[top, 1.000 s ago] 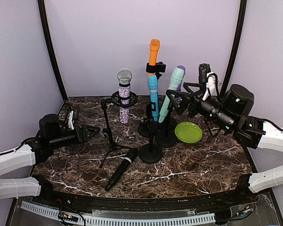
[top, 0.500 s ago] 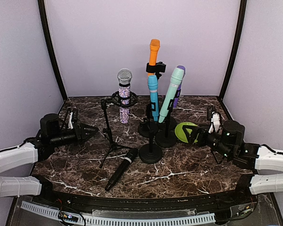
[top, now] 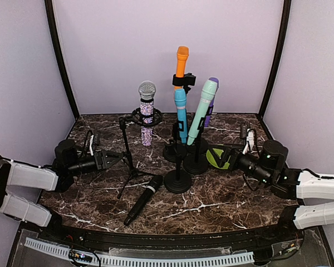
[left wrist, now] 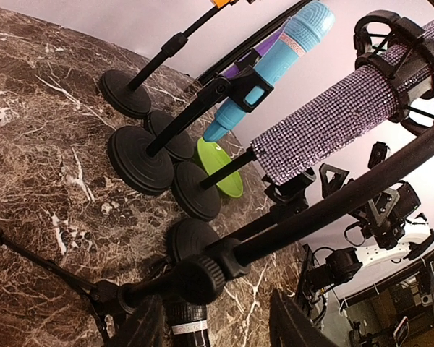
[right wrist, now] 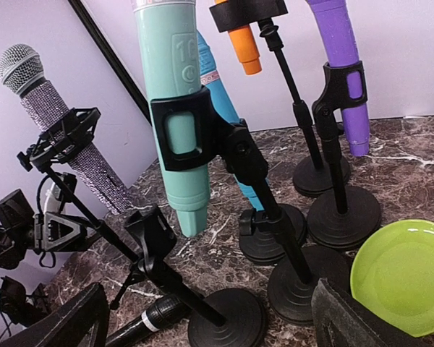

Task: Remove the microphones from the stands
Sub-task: Adjust the microphone stand with the microphone at the center of the board.

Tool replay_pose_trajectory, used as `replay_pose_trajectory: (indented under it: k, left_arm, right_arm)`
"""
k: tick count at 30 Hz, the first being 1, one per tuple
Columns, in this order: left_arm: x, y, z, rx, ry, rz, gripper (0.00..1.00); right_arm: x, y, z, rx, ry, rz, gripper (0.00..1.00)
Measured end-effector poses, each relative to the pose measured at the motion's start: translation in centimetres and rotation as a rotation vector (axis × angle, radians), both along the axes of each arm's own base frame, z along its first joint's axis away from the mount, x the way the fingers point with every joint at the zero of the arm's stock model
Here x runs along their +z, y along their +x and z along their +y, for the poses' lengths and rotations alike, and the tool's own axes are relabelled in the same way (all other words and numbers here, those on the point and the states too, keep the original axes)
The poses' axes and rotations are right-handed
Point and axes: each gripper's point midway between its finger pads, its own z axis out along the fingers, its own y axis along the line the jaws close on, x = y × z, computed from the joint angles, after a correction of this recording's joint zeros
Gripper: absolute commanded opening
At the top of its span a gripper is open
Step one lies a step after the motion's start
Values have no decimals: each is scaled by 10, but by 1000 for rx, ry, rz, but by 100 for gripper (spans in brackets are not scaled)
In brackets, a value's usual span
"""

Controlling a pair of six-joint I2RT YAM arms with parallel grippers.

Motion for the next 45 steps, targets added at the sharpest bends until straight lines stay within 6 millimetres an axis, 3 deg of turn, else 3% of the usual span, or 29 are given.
replay_pose_trajectory:
  k: [7, 23, 26, 33, 36, 45]
  left_arm:
    - [2, 5, -5, -20, -21, -51, 48]
    - [7, 17, -3, 16, -10, -93, 47]
    - [4, 18, -3, 17, -6, -81, 40]
    - [1, 19, -4, 17, 1, -72, 38]
    - [1, 19, -4, 17, 1, -71, 29]
    - [3, 21, -4, 19, -17, -66, 16]
  right_arm:
    - [11, -5, 2, 28, 34, -20, 98]
    - [12, -9, 8, 68, 43, -20, 96]
    - [12, -10, 8, 73, 45, -20, 96]
    - [13, -10, 9, 79, 46, -20, 95]
    - [13, -10, 9, 80, 46, -20, 95]
    - [13, -10, 9, 80, 45, -19, 95]
